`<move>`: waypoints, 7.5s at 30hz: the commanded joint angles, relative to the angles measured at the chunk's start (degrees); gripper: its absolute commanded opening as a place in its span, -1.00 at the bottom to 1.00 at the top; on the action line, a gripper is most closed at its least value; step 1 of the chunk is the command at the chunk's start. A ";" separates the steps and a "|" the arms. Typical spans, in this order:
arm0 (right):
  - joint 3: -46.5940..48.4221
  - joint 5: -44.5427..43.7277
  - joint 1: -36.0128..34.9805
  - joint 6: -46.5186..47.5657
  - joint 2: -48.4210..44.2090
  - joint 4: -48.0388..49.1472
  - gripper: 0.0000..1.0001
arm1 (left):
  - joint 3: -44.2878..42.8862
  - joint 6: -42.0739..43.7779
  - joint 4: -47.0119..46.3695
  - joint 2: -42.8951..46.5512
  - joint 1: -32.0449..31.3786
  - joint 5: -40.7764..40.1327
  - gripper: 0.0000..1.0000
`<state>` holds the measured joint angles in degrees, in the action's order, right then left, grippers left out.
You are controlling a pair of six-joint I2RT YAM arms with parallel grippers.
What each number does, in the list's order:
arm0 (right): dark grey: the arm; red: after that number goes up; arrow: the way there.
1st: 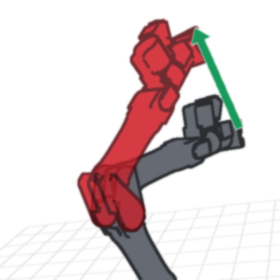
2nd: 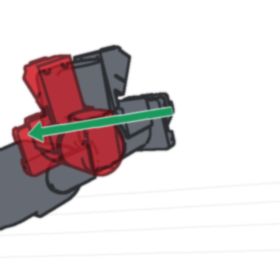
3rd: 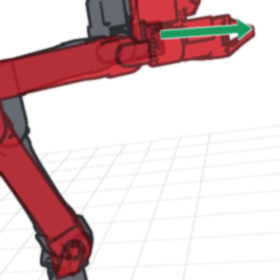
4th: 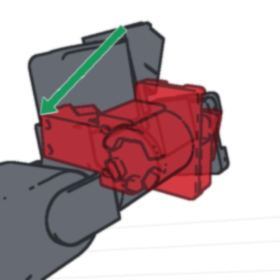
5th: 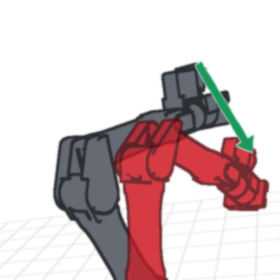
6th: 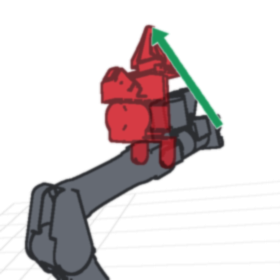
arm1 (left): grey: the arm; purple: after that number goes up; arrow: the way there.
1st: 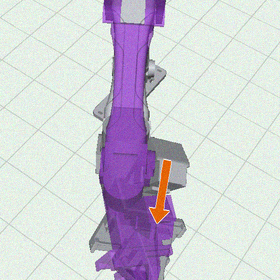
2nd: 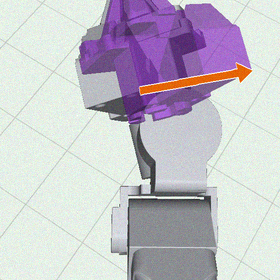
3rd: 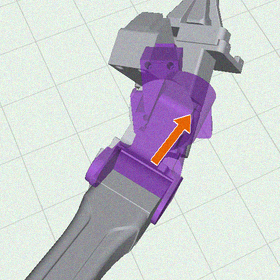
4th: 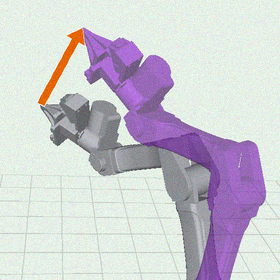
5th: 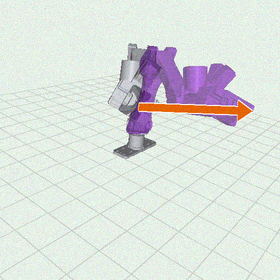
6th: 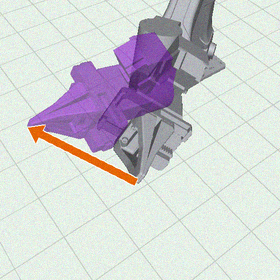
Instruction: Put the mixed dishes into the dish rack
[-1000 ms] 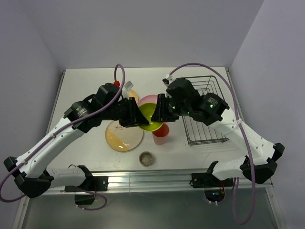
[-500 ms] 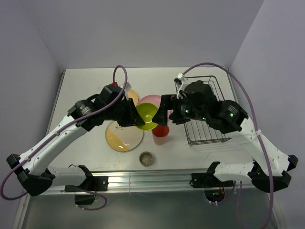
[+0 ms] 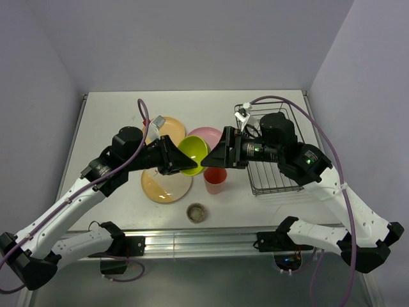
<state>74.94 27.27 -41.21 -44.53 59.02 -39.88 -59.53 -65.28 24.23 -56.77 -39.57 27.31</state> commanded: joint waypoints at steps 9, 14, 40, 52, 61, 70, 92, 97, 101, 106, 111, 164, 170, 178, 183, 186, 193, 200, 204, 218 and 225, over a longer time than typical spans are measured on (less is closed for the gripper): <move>0.12 4.64 0.17 -4.07 0.56 9.20 0.81 | 1.34 -6.53 -15.18 2.81 0.20 4.95 -1.00; 0.38 3.94 -0.10 -5.04 1.27 10.17 0.64 | 1.34 -6.01 -13.77 2.98 0.20 4.07 -1.00; 4.87 -4.94 -3.17 0.41 6.19 6.48 0.48 | -0.59 -3.10 -9.20 1.75 0.11 3.89 -1.00; 5.04 -5.29 -3.26 1.73 6.89 5.87 0.47 | 0.03 -3.72 -10.25 1.58 0.11 3.80 -0.99; 3.99 -4.86 -3.35 1.20 5.05 6.39 -1.00 | 0.64 -4.16 -11.13 0.96 0.11 4.85 -0.99; 4.43 -5.91 -3.44 1.73 4.52 5.43 -1.00 | -0.23 -3.90 -11.75 0.79 0.20 5.21 0.75; 2.84 -13.63 -3.17 5.50 0.74 -3.44 -1.00 | -1.90 0.67 -1.65 4.39 2.48 -0.93 0.98; 4.69 -21.45 -2.82 8.41 0.83 -9.94 -1.00 | -2.61 0.94 0.64 7.73 3.88 -5.94 0.98; 7.23 -33.73 -0.72 12.26 1.96 -19.17 -1.00 | -6.03 2.78 8.44 10.27 3.80 -15.59 0.98; 9.44 -49.21 3.50 15.35 5.92 -31.02 -1.00 | -10.08 5.42 14.52 8.88 3.89 -18.26 0.97; 8.74 -61.79 6.75 16.06 10.23 -36.06 -1.00 | -11.05 5.95 22.34 3.87 3.80 -18.08 0.88; 1.35 -77.99 14.95 3.67 53.92 -34.04 0.99 | -11.40 34.69 24.20 -17.93 8.20 -14.21 0.82; 4.77 -72.90 10.90 1.64 48.74 -37.38 0.99 | -11.58 35.04 25.69 -23.47 7.32 -15.27 0.71; 10.58 -66.73 9.75 2.52 39.69 -39.75 0.99 | -12.54 34.34 23.94 -28.74 3.01 -15.98 0.62; 9.88 -63.31 9.83 3.84 35.12 -38.09 0.99 | -16.75 33.55 24.55 -31.11 1.34 -16.94 0.62; 7.60 -61.72 9.92 3.93 33.01 -36.42 0.99 | -18.16 33.11 24.90 -32.95 0.46 -16.06 0.61; 5.83 -60.06 10.97 5.33 28.25 -33.60 0.98 | -24.31 33.11 26.48 -37.62 -2.79 -16.15 0.61; 8.56 -57.06 13.79 7.00 25.97 -33.16 0.96 | -27.31 33.11 28.42 -42.19 -4.19 -16.32 0.57; 10.84 -56.97 14.05 7.53 25.27 -33.68 0.96 | -26.61 33.55 28.42 -45.52 -5.25 -16.50 0.43; 18.31 -48.73 17.13 8.23 23.76 -34.48 0.95 | -25.55 35.22 27.62 -44.75 -5.87 -15.87 -0.99; 25.34 -22.85 19.67 10.96 27.54 -29.74 0.93 | -25.82 35.83 27.81 -30.87 0.01 -13.09 -0.99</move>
<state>97.30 -11.33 -22.90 -35.24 85.14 -73.38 -84.55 -30.63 53.47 -97.32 -42.63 11.16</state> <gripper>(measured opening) 0.966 0.088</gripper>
